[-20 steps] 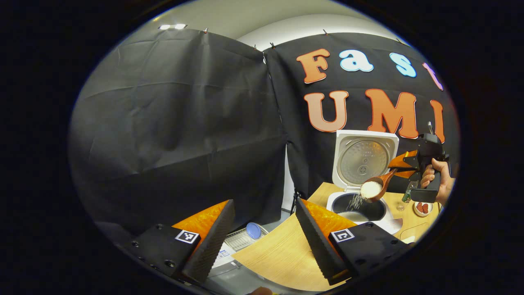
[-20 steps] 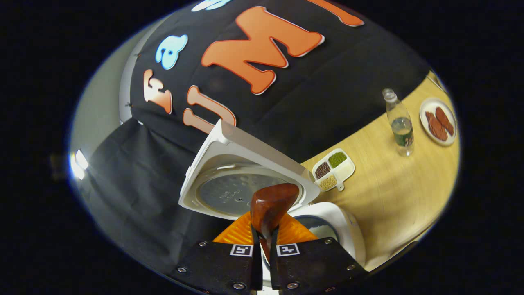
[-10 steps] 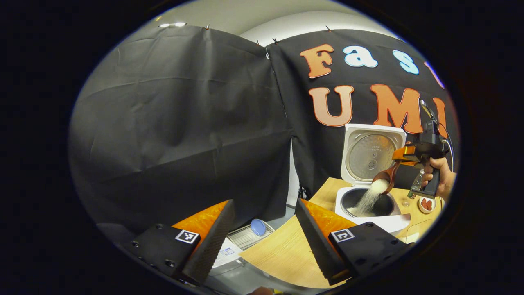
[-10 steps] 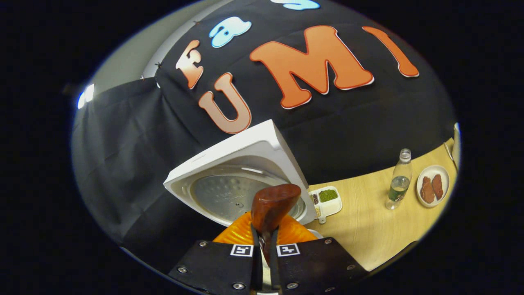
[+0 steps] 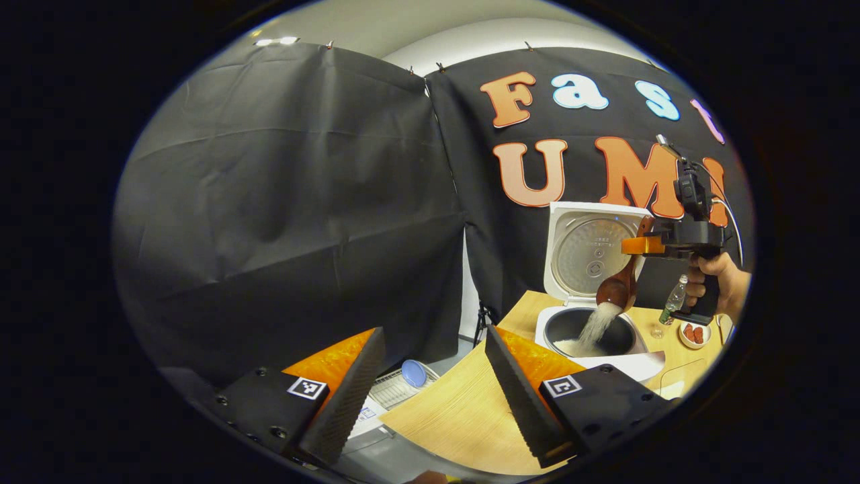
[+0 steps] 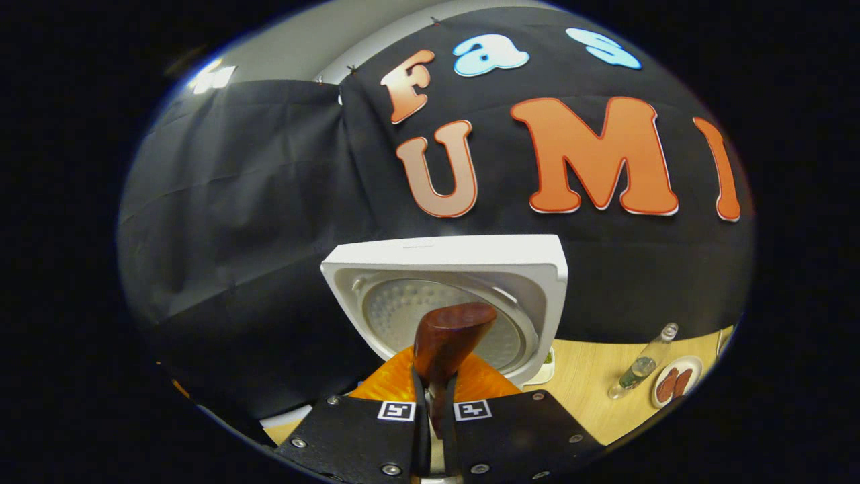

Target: Close the left gripper, press the button to open the rice cooker; take a wooden spoon from the chopstick holder with the right hand, scoop a spoonful of rice and pour it into the rice cooker, then put the wooden spoon back into the chopstick holder.

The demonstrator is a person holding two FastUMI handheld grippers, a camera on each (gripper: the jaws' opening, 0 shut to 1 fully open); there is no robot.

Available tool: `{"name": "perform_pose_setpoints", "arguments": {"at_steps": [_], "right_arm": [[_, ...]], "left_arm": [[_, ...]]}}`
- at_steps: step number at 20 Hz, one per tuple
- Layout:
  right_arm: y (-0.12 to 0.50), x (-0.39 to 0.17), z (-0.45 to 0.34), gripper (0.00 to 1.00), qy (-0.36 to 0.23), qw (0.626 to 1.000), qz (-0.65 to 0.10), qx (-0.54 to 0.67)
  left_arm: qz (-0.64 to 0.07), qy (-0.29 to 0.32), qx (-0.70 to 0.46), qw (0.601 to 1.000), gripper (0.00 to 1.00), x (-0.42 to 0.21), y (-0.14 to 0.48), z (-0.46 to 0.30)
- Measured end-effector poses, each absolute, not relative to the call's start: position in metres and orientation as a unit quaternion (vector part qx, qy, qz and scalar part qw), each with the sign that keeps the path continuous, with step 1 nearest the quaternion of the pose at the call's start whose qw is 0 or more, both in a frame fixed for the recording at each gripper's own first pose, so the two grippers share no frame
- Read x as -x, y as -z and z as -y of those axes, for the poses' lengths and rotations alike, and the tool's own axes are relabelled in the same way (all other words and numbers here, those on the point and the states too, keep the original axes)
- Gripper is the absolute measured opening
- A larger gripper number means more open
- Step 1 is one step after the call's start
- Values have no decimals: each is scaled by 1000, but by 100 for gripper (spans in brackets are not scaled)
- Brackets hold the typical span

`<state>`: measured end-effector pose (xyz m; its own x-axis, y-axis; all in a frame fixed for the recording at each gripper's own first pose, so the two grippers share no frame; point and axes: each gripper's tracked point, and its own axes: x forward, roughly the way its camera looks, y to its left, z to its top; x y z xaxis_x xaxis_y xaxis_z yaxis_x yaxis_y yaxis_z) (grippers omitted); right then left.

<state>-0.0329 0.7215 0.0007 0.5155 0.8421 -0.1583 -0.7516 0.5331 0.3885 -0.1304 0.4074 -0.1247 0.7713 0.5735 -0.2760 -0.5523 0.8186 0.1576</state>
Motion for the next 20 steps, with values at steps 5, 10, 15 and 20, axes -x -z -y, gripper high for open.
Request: {"name": "perform_pose_setpoints", "arguments": {"at_steps": [5,10,15,20], "right_arm": [[-21,40,-727,6,-492,850,-141,-127],[-35,43,-727,7,-502,855,-95,-85],[-71,65,-716,7,-517,856,4,-18],[-106,95,-696,6,-531,843,83,18]], "left_arm": [[-163,-301,-19,939,100,132,131,-407],[-166,-309,-10,936,96,137,135,-409],[-173,-306,0,936,100,140,137,-404],[-172,-305,4,937,100,141,137,-399]]}}
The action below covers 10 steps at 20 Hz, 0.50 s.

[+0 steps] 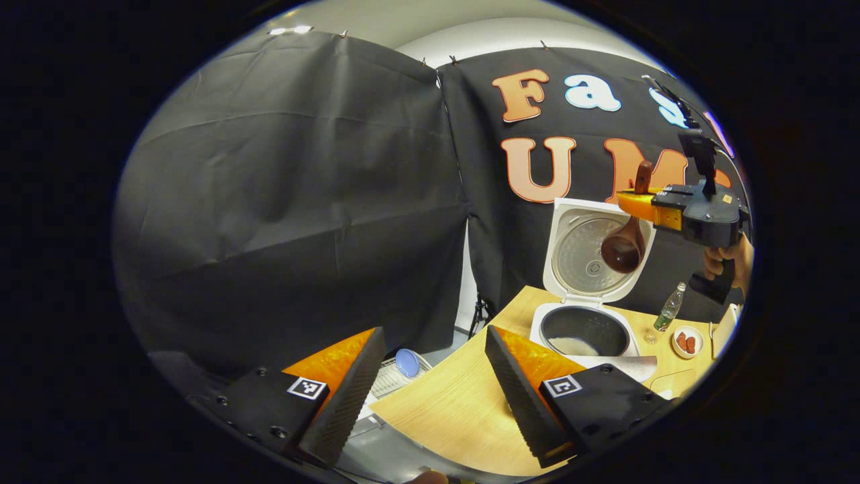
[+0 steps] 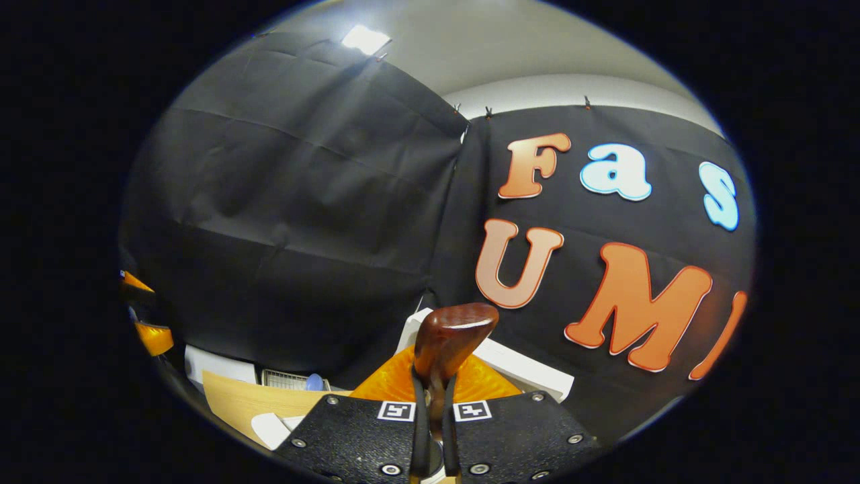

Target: Close the left gripper, press the button to open the rice cooker; take a wooden spoon from the chopstick holder with the right hand, scoop a spoonful of rice and pour it into the rice cooker, then put the wooden spoon back into the chopstick holder.

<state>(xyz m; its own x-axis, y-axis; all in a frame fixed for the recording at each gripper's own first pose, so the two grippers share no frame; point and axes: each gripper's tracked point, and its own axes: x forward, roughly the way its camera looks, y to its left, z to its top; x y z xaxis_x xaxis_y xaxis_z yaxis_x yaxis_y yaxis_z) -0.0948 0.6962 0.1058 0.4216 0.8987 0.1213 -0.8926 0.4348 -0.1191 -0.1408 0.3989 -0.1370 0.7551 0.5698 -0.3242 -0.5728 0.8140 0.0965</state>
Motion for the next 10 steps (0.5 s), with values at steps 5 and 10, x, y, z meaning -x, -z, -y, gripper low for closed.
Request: {"name": "perform_pose_setpoints", "arguments": {"at_steps": [5,10], "right_arm": [[-111,72,-670,7,-540,837,8,-86],[-89,35,-609,7,-491,853,-69,-165]], "left_arm": [[-173,-305,4,937,96,144,137,-394],[-170,-284,0,943,96,133,132,-374]]}}
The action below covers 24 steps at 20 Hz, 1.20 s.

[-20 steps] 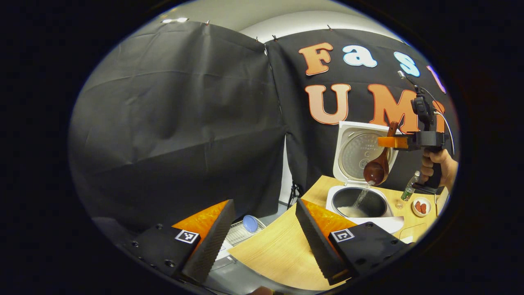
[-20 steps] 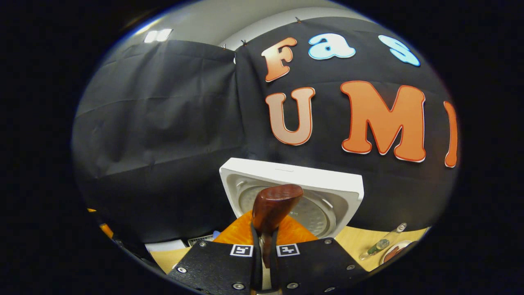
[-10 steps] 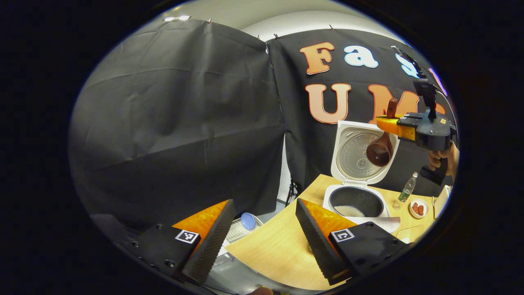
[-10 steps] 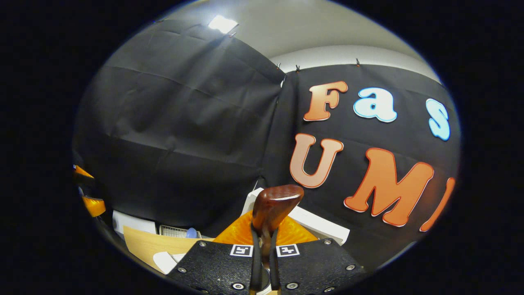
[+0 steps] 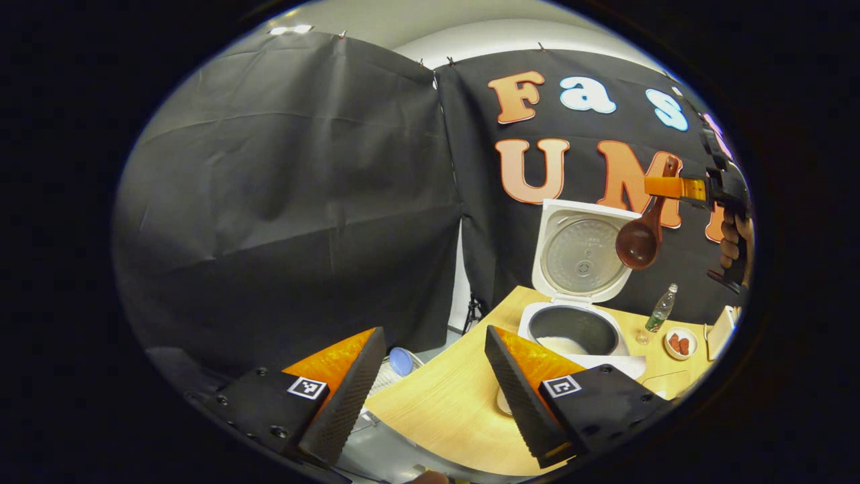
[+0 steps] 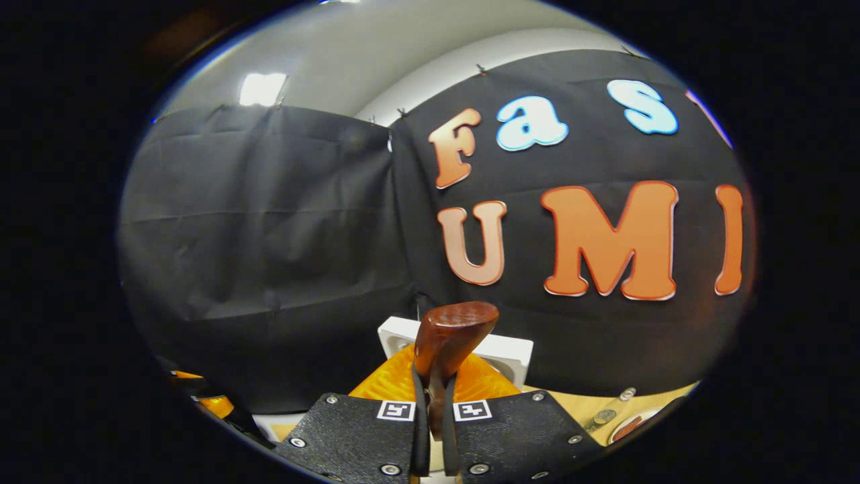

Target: Close the left gripper, press the button to open the rice cooker; take a wooden spoon from the chopstick holder with the right hand, scoop a spoonful of rice and pour it into the rice cooker, then put the wooden spoon back into the chopstick holder.

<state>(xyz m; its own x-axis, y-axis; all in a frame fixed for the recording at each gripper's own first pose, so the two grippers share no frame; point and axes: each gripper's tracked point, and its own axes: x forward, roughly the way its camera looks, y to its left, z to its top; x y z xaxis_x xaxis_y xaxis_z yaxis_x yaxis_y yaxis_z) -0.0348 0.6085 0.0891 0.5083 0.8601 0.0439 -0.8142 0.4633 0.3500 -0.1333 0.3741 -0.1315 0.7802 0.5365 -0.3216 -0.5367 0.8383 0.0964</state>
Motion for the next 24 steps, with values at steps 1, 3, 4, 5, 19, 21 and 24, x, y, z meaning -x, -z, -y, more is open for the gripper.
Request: {"name": "perform_pose_setpoints", "arguments": {"at_steps": [1,3,4,5,19,21,24], "right_arm": [[-74,30,-591,7,-476,859,-83,-170],[-46,23,-559,7,-452,868,-109,-173],[-31,21,-544,7,-442,871,-124,-175],[-16,21,-529,7,-431,873,-143,-176],[118,22,-347,8,-283,906,-240,-202],[139,24,-325,8,-262,907,-254,-209],[166,25,-288,8,-234,908,-274,-215]], "left_arm": [[-167,-280,-5,945,100,130,129,-368],[-159,-264,-11,951,100,125,121,-352],[-156,-255,-15,954,100,123,118,-342],[-156,-247,-20,956,100,119,117,-335],[-192,-138,-42,971,100,72,127,-222],[-193,-127,-41,972,100,65,128,-206],[-196,-113,-45,973,96,59,130,-183]]}}
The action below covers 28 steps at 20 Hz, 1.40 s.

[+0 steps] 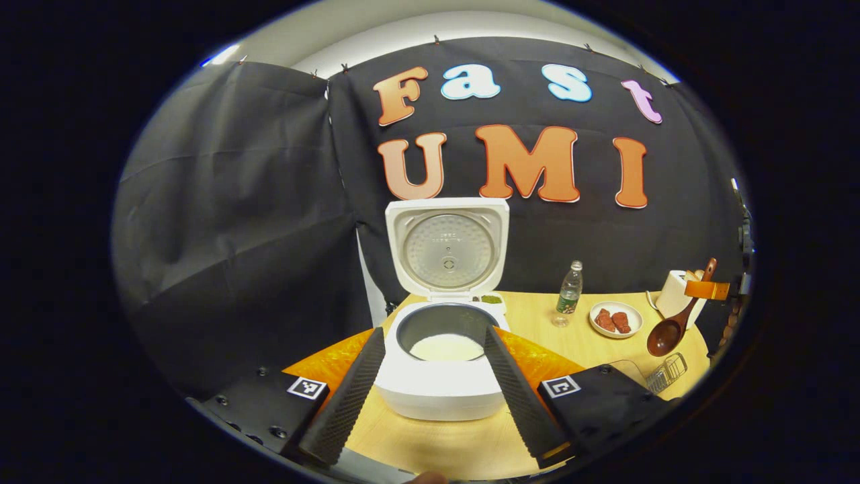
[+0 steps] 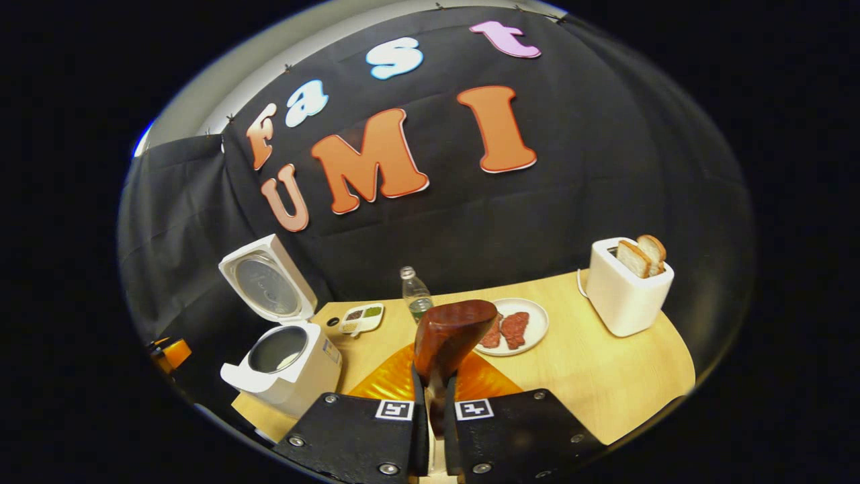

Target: Close the left gripper, press the button to open the rice cooker; take a wooden spoon from the chopstick holder with the right hand, scoop a spoonful of rice and pour it into the rice cooker, then put the wooden spoon back into the chopstick holder.

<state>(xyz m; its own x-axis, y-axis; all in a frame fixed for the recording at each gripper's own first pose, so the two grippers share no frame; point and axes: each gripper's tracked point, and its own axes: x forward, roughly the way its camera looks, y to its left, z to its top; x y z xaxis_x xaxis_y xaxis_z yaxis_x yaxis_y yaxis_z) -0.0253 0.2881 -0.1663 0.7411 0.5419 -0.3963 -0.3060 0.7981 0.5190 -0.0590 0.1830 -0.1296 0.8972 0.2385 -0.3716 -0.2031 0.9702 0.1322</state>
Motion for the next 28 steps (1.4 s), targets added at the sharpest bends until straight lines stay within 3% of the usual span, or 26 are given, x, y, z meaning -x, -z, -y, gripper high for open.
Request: {"name": "perform_pose_setpoints", "arguments": {"at_steps": [1,3,10,13,14,19,28], "right_arm": [[174,26,-275,8,-222,909,-278,-218],[188,26,-250,8,-200,911,-286,-220],[230,35,-200,8,-160,910,-310,-222],[256,44,-199,8,-153,901,-331,-237],[263,47,-203,8,-154,896,-336,-247],[286,39,-197,14,-121,889,-337,-287],[323,53,-208,17,-106,880,-371,-275]], "left_arm": [[-196,-110,-45,974,100,56,130,-175],[-197,-103,-43,974,96,55,131,-160],[-199,-99,-41,974,100,51,134,-131],[-197,-98,-41,975,96,47,131,-126],[-194,-99,-42,975,100,46,128,-126],[-194,-105,-36,975,96,43,124,-133],[-199,-130,-12,971,100,36,124,-162]]}}
